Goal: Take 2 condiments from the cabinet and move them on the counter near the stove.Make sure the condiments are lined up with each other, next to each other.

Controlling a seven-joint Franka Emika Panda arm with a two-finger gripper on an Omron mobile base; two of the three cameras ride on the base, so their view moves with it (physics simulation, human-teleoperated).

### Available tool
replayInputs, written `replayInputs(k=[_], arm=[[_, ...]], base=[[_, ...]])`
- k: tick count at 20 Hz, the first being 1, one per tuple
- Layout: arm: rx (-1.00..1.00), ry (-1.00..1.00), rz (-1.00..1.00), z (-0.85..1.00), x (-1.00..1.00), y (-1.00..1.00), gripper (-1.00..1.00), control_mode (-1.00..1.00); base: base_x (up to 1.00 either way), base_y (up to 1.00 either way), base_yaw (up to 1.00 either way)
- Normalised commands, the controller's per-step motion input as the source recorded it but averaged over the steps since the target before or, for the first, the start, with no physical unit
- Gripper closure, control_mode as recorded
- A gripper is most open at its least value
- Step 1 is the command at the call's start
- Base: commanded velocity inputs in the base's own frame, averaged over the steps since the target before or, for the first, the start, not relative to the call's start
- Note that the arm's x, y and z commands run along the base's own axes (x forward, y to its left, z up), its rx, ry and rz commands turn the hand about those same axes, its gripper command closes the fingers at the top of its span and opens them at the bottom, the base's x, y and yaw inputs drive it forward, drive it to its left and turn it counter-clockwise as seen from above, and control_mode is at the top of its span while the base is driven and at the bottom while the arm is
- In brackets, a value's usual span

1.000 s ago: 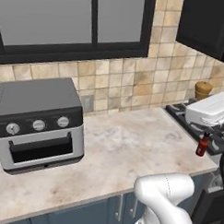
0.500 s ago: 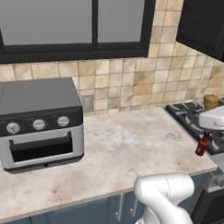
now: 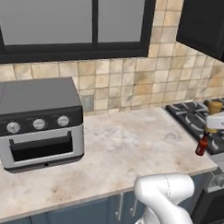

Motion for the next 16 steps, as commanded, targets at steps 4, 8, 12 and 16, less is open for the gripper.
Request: replayInputs(k=[4,8,12,16], arm=[[0.13,0.04,-0.01,-0.39,0.34,-0.29,1.0,-1.0],[0.17,0.11,-0.01,-0.38,0.35,-0.34,1.0,-1.0],[0.2,0.14,0.0,-0.43,0.26,-0.49,1.0,-1.0],[0.15,0.06,0.02,-0.42,0.01,-0.58,1.0,-1.0]], base=[[0.0,0.0,0.0],[0.0,0.0,0.0],[0.0,0.0,0.0],[0.0,0.0,0.0]])
